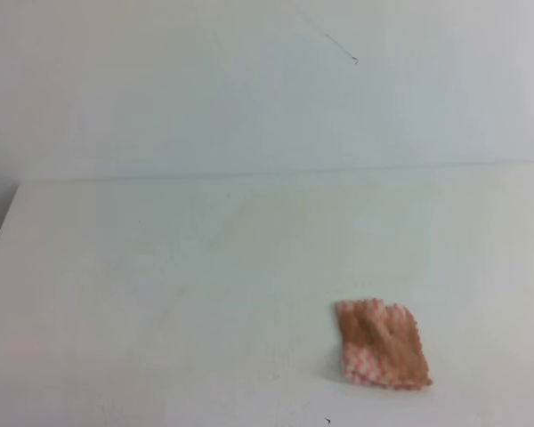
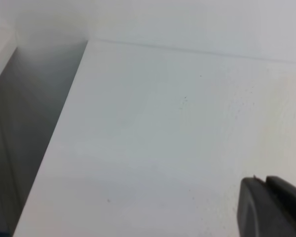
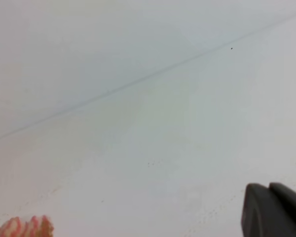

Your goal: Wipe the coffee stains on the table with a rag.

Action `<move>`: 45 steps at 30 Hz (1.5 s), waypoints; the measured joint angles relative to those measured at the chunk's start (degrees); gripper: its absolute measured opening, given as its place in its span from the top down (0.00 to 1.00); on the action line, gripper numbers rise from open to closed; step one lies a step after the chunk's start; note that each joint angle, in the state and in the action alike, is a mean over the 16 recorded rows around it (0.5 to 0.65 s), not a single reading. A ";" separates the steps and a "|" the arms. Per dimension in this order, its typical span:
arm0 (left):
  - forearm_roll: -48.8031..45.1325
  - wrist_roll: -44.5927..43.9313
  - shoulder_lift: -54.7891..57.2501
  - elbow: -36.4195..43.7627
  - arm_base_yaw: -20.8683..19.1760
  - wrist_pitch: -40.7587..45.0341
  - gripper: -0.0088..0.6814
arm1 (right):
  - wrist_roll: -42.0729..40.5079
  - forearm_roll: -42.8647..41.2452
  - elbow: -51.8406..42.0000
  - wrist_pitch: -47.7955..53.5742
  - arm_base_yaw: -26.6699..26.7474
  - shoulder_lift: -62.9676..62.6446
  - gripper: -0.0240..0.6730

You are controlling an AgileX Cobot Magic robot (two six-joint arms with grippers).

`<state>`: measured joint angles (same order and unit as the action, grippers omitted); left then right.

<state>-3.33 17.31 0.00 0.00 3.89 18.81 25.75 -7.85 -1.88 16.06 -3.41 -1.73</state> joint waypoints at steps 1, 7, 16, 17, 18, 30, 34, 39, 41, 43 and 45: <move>0.00 0.00 0.00 0.00 0.00 0.00 0.99 | -0.31 -0.02 0.00 0.01 0.00 0.00 0.97; 0.00 0.00 0.00 0.00 0.00 0.00 0.99 | -7.43 -0.16 0.00 0.13 0.00 0.00 0.97; 0.00 0.00 0.00 0.00 0.00 0.00 0.99 | -18.42 -0.13 0.00 0.26 0.00 0.00 0.97; 0.00 0.00 0.00 0.00 0.00 0.00 0.99 | -19.32 -0.11 0.00 0.27 0.00 0.00 0.97; 0.00 0.00 0.00 0.00 0.00 0.00 0.99 | -19.91 -0.08 0.00 0.28 0.00 0.00 0.97; 0.00 0.00 0.00 0.00 0.00 0.00 0.99 | -19.31 0.08 0.00 0.47 -0.30 0.00 0.97; 0.00 0.00 0.00 0.00 0.00 0.00 0.99 | -19.31 0.08 0.00 0.61 -1.19 0.00 0.97; 0.00 0.00 0.00 0.00 0.00 0.00 0.99 | -19.31 0.08 0.00 0.72 -2.36 0.00 0.97; 0.00 0.00 0.00 0.00 0.00 0.00 0.99 | -19.31 0.08 0.00 0.74 -2.82 0.00 0.97; 0.00 0.00 0.00 0.00 0.00 0.00 0.99 | -19.31 0.08 0.00 0.72 -3.27 0.00 0.97; 0.00 0.00 0.00 0.00 0.00 0.00 0.99 | -19.31 0.08 0.00 0.68 -3.59 0.00 0.97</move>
<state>-3.33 17.31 0.00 0.00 3.89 18.81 6.44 -7.77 -1.88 16.74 -7.00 -1.73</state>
